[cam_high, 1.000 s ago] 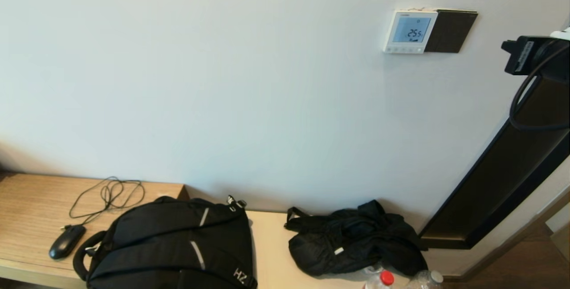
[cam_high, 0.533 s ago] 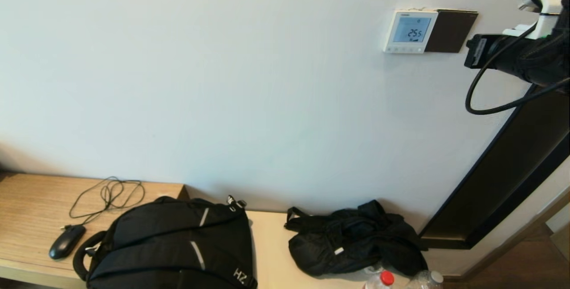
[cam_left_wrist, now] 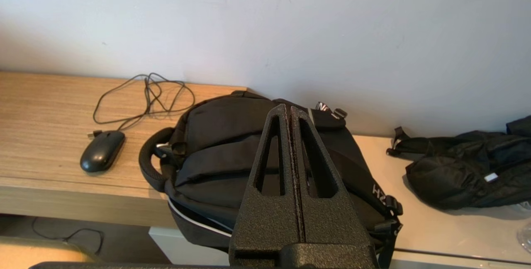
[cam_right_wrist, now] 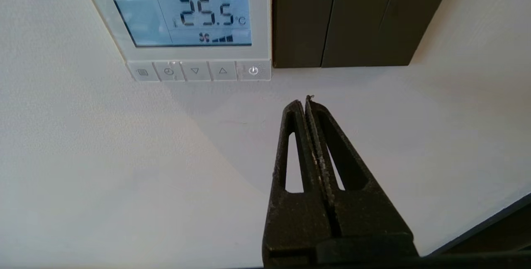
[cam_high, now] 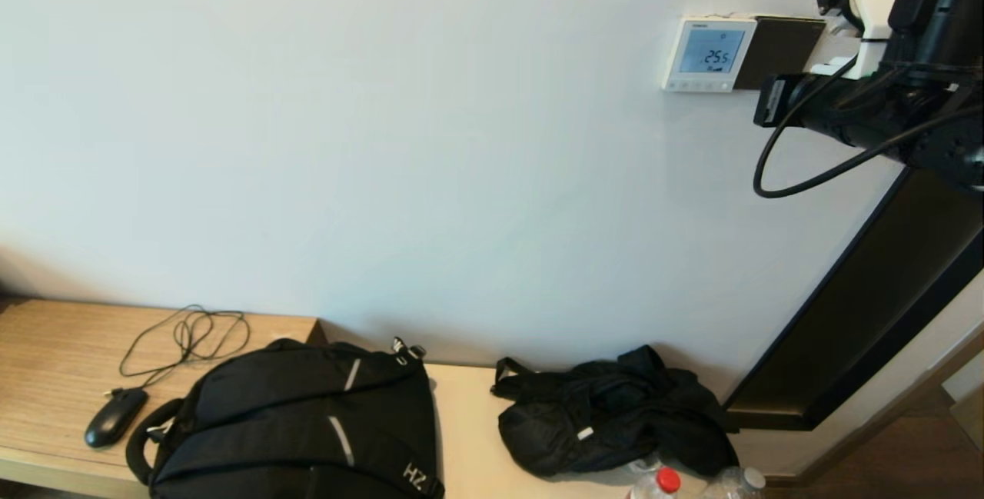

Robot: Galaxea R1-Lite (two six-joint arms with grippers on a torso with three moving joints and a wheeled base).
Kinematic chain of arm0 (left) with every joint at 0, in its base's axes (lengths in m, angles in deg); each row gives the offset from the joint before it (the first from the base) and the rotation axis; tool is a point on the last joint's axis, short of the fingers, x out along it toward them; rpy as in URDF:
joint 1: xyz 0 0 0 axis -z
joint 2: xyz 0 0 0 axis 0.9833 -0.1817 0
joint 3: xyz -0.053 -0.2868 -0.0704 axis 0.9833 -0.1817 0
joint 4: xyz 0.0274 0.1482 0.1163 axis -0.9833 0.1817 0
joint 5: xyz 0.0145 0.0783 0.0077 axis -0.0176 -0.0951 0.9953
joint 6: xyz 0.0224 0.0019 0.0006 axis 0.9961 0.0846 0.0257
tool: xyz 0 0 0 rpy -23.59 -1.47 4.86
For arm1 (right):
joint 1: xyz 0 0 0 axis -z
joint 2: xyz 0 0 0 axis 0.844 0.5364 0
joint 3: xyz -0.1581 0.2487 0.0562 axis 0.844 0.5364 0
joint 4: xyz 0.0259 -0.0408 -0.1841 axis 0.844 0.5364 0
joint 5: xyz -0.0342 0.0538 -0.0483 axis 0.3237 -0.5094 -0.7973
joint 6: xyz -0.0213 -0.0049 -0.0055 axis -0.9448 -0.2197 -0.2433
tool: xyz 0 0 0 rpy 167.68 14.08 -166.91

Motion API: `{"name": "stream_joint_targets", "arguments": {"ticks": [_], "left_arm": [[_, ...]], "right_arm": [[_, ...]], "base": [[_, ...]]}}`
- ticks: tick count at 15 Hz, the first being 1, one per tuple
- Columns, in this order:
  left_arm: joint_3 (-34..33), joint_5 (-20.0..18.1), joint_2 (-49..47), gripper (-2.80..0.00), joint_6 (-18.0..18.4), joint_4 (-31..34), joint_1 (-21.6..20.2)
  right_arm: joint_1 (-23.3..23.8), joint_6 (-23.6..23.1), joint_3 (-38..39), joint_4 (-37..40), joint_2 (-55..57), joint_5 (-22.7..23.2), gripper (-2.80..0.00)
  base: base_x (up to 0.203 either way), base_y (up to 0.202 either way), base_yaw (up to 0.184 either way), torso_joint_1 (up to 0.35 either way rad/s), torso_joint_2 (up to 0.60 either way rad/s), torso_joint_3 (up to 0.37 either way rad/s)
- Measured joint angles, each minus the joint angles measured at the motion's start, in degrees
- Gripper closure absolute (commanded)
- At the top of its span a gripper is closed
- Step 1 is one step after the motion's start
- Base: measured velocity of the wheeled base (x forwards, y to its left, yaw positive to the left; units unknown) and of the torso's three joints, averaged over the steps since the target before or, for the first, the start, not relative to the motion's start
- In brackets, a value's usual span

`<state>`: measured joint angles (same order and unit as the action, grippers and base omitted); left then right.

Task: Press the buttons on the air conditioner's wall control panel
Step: Turn off the central air conditioner

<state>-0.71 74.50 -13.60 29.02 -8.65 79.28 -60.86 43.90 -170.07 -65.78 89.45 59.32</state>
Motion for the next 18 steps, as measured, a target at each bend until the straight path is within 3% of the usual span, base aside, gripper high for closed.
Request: {"name": "stream_joint_targets", "arguments": {"ticks": [18], "left_arm": [[0.00, 0.00, 0.00, 0.00, 0.00, 0.00, 0.00]], "right_arm": [[-2.73, -0.69, -8.81, 0.56, 7.61, -2.86, 0.00]], "base": [[0.000, 0.000, 0.000, 0.000, 0.00, 0.000]]}}
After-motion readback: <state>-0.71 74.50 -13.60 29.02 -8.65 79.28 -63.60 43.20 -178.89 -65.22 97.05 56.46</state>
